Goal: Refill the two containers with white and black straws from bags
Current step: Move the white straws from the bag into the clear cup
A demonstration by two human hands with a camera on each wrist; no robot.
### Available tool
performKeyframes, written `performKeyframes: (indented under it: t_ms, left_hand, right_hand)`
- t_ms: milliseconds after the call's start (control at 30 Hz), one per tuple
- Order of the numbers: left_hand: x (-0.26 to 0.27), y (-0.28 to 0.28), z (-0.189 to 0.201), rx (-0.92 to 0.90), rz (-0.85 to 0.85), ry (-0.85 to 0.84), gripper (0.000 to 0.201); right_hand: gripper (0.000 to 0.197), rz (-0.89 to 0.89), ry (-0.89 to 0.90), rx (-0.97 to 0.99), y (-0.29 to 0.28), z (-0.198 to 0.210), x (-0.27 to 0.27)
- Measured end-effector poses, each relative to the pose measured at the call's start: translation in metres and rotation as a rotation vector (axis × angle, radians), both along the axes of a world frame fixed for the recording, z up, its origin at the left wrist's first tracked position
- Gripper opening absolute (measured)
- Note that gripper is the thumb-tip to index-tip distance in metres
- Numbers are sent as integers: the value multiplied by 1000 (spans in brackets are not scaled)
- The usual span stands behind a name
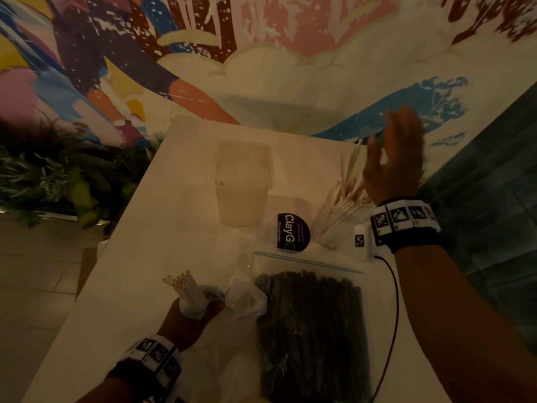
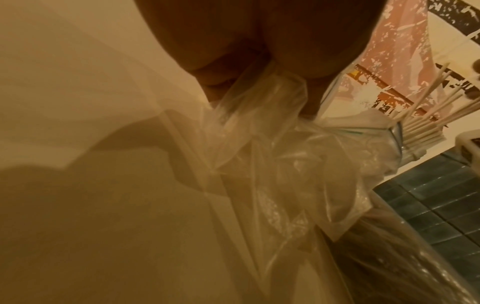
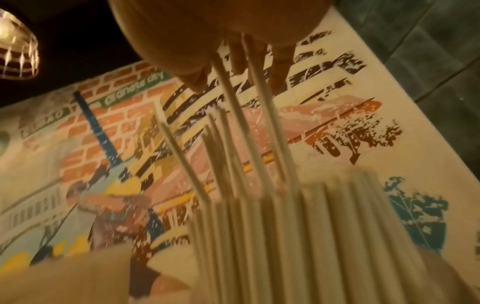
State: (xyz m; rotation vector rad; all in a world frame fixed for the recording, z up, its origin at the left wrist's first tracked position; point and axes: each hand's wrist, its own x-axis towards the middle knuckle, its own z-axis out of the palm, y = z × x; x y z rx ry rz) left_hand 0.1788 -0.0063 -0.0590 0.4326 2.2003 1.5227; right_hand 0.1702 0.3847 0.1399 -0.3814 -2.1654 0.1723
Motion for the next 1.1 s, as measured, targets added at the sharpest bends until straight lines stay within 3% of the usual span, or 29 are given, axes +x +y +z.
performKeyframes:
  t_ms: [100,167,233,367,467,533,633,733,833,900,967,1100]
  left_hand:
    - [-1,-1,-1,-6,-7,-5,27]
    - [0,-1,-1,-9,-13,-4,26]
    - [2,-1,1,-3,-2,-9,26]
    - [3,1,6,-2,0,-13,23]
    - [2,3,8,-12,0,-34,24]
    - [1,1,8,-21,-6,-51,21]
    - [1,-2,5,-24,-4,-57,25]
    - [2,0,6,-39,-1,-46,20]
    - [3,5,14,-60,-27,-22,28]
    - [2,7,18,-61,-35,-16,35]
    - [3,6,20,-59,-39,-9,33]
    - [3,5,23,-84,-46,-24,27]
  right_hand:
    - [56,34,-507,-198,-5,-19,-8]
    - [58,-18,-667,-367,-8,-32,-7]
    - [62,-79,-644,-372,-10,-36,-8]
    - [69,-63,-389,-231,-20,-27,-19]
    - [53,-1,-498,-106,-27,-26,-26]
    - [39,-74,-589,-52,-22,-24,-26]
    - [39,-240,-726,-133,-5,-21,-17]
    - [40,-294,-892,-266,0,-27,-7]
    - [42,-279,-760,-343,0,-35,-6]
    - [48,-252,-786,-392,-6,-39,-7]
    - [51,-233,-841,-337,-14,-48,-5]
    - [49,-192,-614,-232,-21,-59,2]
